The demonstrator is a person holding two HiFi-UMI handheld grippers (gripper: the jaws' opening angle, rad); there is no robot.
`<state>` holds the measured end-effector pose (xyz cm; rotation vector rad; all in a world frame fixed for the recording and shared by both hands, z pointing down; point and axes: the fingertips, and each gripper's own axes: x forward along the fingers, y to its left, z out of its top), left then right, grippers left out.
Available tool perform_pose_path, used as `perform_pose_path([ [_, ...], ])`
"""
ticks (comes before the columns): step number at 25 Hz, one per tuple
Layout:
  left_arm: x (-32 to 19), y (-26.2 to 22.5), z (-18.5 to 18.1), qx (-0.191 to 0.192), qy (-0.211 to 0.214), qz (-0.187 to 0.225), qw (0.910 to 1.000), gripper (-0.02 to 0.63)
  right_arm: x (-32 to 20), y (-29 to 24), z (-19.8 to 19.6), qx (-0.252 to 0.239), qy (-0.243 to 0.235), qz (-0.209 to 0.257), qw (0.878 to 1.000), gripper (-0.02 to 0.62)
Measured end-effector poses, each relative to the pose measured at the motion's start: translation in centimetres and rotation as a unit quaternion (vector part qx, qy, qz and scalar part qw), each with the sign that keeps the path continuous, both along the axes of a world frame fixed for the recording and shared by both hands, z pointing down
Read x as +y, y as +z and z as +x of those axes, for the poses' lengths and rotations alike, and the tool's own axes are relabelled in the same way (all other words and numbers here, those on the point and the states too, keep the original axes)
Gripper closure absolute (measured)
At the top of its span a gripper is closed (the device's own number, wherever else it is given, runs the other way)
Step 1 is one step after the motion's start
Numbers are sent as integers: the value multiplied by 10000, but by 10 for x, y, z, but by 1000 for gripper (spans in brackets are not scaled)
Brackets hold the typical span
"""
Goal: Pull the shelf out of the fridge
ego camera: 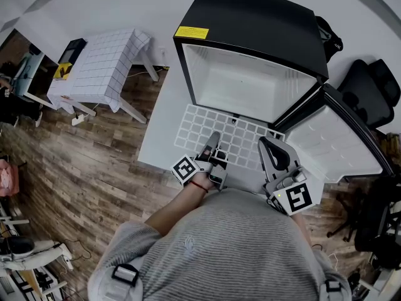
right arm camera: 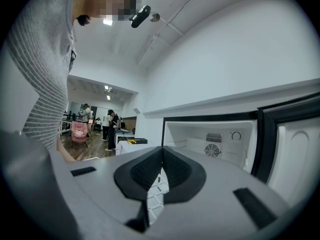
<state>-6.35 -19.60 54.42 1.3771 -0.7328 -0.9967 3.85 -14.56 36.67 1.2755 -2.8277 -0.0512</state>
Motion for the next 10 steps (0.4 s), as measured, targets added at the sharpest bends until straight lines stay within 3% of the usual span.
perform_pose_path([
  [10,-1,2,0,-4,16,-25,10000,572,0,2,1,24,-1,-4,10000,583],
])
